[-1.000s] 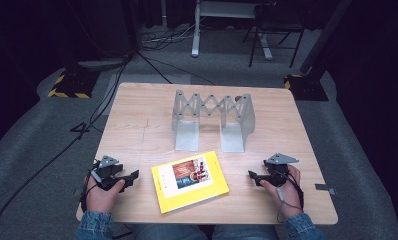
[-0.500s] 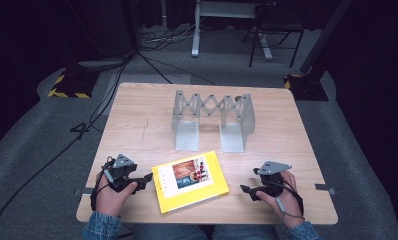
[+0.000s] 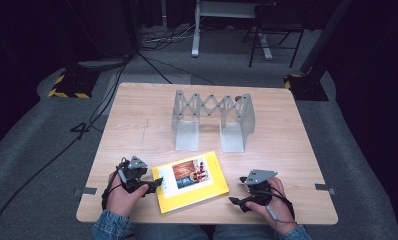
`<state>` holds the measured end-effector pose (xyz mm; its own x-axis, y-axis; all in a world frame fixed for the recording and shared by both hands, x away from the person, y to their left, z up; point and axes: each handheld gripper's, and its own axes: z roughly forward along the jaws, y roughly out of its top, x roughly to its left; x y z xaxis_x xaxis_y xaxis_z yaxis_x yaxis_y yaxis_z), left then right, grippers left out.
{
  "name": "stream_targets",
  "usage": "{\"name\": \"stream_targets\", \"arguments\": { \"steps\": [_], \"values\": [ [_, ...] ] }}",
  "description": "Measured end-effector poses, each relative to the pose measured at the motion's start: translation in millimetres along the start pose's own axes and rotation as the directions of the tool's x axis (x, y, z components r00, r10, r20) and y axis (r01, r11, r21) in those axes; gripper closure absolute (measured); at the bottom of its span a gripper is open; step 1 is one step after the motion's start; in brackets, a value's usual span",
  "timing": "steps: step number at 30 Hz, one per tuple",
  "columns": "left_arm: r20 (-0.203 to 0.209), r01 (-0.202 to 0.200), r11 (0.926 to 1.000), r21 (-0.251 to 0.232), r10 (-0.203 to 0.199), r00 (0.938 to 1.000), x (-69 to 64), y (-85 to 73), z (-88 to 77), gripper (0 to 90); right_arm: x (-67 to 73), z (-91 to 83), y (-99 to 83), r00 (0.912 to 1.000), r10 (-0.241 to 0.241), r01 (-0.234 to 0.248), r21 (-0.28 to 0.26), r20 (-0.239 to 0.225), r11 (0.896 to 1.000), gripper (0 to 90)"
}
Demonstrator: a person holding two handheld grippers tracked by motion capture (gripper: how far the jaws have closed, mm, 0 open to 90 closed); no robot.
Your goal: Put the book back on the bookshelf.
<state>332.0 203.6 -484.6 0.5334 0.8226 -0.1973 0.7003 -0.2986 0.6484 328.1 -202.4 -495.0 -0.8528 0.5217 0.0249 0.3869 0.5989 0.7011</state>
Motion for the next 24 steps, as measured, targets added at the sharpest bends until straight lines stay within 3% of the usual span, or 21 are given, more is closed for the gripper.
{"name": "stream_targets", "arguments": {
  "steps": [3, 6, 10, 15, 17, 24],
  "values": [
    [0.025, 0.009, 0.9999, 0.013, -0.009, 0.9996, 0.4, -0.3, 2.0, 27.5, 5.1, 5.9, 1.4, 0.9997, -0.013, 0.013, 0.01, -0.019, 1.0, 16.4],
    [0.08, 0.019, 0.9995, 0.025, -0.021, 0.9966, -1.0, -0.8, 4.9, 32.2, 9.4, 11.4, 3.9, 0.9993, -0.031, 0.031, 0.006, -0.021, 1.0, 15.8],
    [0.075, 0.019, 0.9993, 0.032, -0.022, 0.997, -2.5, -0.5, 5.1, 32.0, 13.0, 16.0, 7.3, 0.9983, -0.056, 0.056, 0.007, -0.013, 0.998, 15.8],
    [0.062, 0.029, 0.9991, 0.03, -0.031, 0.9976, -5.1, -0.6, 5.8, 31.8, 17.9, 22.6, 10.2, 0.9985, -0.054, 0.054, -0.021, -0.012, 0.998, 15.8],
    [0.058, 0.024, 0.9993, 0.03, -0.026, 0.998, -6.0, -0.1, 5.4, 32.3, 21.3, 26.4, 10.2, 0.9982, -0.058, 0.058, -0.05, -0.012, 0.997, 15.9],
    [0.05, -0.016, 0.9995, 0.027, 0.014, 0.9986, -11.7, 2.7, 2.8, 36.2, 26.3, 30.1, 13.8, 0.9986, -0.053, 0.053, -0.052, -0.007, 0.997, 16.8]
  ]
}}
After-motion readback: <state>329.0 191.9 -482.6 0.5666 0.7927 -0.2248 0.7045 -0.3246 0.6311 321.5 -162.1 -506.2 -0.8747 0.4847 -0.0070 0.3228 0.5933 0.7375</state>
